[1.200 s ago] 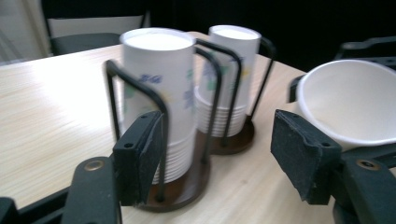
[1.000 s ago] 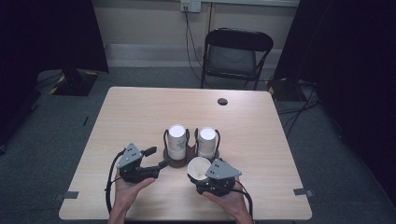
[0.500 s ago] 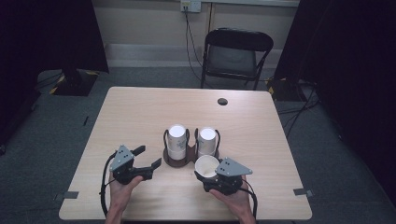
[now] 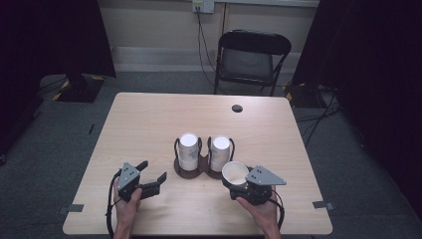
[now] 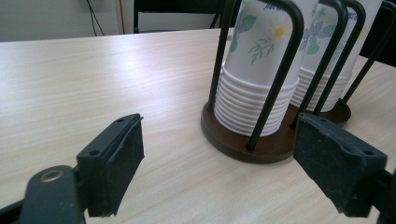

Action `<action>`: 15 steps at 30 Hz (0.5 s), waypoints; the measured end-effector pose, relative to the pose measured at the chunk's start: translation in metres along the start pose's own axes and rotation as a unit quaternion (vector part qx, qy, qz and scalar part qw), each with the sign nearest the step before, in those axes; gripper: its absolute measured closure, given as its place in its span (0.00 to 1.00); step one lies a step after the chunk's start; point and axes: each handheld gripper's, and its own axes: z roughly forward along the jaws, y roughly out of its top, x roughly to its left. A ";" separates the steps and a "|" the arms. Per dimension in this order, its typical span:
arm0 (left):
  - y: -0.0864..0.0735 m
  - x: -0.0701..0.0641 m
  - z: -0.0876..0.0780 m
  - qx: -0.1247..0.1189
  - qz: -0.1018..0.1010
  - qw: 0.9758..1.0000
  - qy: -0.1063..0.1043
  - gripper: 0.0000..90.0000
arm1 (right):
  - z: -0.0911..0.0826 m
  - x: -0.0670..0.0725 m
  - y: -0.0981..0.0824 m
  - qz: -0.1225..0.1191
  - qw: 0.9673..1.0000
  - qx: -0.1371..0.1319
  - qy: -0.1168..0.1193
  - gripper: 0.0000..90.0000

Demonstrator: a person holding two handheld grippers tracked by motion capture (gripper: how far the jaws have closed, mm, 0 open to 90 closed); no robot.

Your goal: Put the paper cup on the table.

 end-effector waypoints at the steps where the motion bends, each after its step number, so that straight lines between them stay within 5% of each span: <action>1: -0.002 0.000 0.000 -0.001 0.002 1.000 0.008 0.17 | -0.002 -0.002 0.000 0.004 1.000 -0.001 -0.004 0.34; 7: -0.008 0.001 0.000 -0.001 0.005 0.999 0.034 0.17 | -0.008 -0.021 0.003 0.022 0.999 -0.010 -0.044 0.35; 15: -0.013 -0.001 -0.001 -0.003 0.002 0.999 0.035 0.17 | -0.004 -0.050 0.007 0.043 0.996 -0.013 -0.077 0.35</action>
